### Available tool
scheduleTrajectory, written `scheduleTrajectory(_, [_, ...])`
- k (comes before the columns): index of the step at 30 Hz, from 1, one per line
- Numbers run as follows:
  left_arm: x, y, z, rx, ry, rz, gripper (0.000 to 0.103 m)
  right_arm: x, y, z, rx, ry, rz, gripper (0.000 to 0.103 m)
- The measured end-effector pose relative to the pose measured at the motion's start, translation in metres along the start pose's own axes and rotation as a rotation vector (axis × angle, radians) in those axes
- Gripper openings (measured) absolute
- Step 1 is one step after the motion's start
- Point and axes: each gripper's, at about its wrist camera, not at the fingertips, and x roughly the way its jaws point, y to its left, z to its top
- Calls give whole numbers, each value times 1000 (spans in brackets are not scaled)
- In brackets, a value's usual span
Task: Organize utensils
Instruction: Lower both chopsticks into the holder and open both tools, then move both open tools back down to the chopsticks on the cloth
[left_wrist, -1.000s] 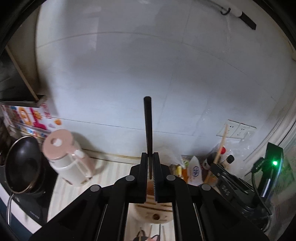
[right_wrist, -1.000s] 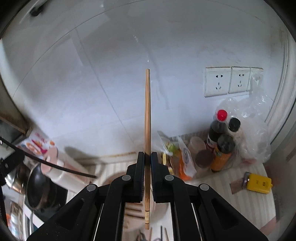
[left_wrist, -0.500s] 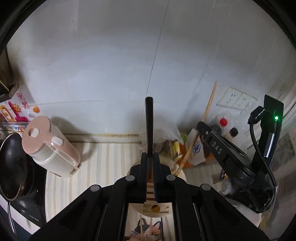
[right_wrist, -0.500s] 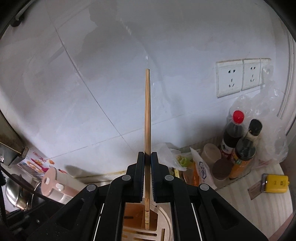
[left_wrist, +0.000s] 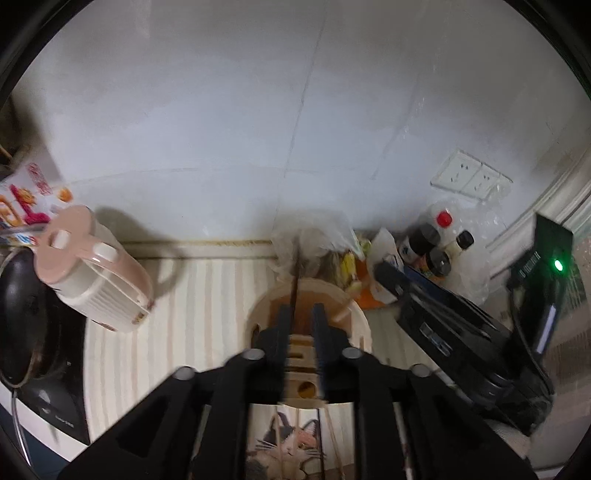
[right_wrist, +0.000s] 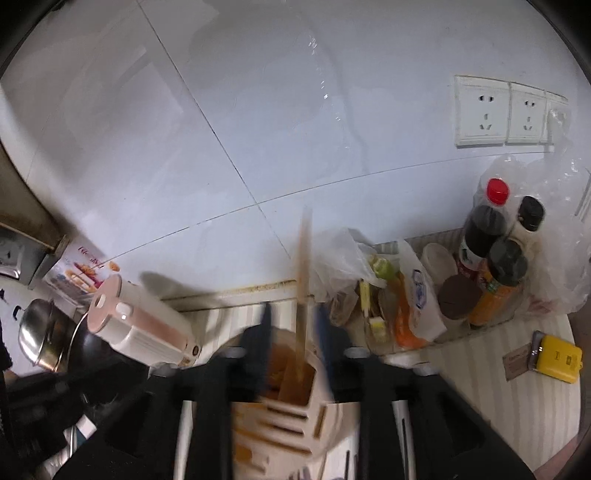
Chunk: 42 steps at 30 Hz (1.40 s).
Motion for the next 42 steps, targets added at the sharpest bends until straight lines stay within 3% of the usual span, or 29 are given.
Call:
scheduleTrajectory(1, [-6,0,0,0,-20,10,49,-8,-3,-2,3,-5,-7,54])
scheduleTrajectory(2, [-13,3,-1,-9,-46,13,67,-16,-7,-5,10,-13,-13,54])
scheduleTrajectory(6, [-35,13,-10,-22,-145,67,80,-47,-23,-15,43,-30,-51,60])
scheduleTrajectory(7, [-37,15,-13,-24,-154,84,96,-53,-27,-19,49,-31,-75,63])
scheduleTrajectory(8, [-38,18,-20,-30,-168,99,103,-59,-30,-22,53,-34,-85,65])
scheduleTrajectory(13, [-16,22,-50,-28,-136,196,103,-77,-53,-53,76,-35,-154,81])
scheduleTrajectory(18, [23,32,-87,-28,-35,235,103,-67,-74,-87,80,13,-219,82])
scheduleTrajectory(24, [77,38,-141,-32,105,284,103,-27,-89,-133,63,161,-253,81])
scheduleTrajectory(26, [94,37,-156,-32,151,283,103,-9,-94,-151,65,233,-247,71])
scheduleTrajectory(28, [118,37,-174,-24,216,276,103,7,-97,-167,66,303,-237,48])
scheduleTrajectory(30, [141,37,-189,-22,283,262,101,22,-101,-184,64,366,-232,39])
scheduleTrajectory(31, [151,37,-196,-21,315,242,99,28,-103,-191,63,388,-228,34])
scheduleTrajectory(34, [176,33,-216,-20,403,206,73,44,-107,-213,59,454,-228,29])
scheduleTrajectory(36, [193,29,-228,-4,454,184,70,52,-106,-224,49,486,-220,29])
scheduleTrajectory(40, [212,25,-242,26,514,191,43,66,-104,-242,36,549,-206,29])
scheduleTrajectory(42, [213,26,-244,21,506,187,34,72,-100,-249,25,578,-200,29])
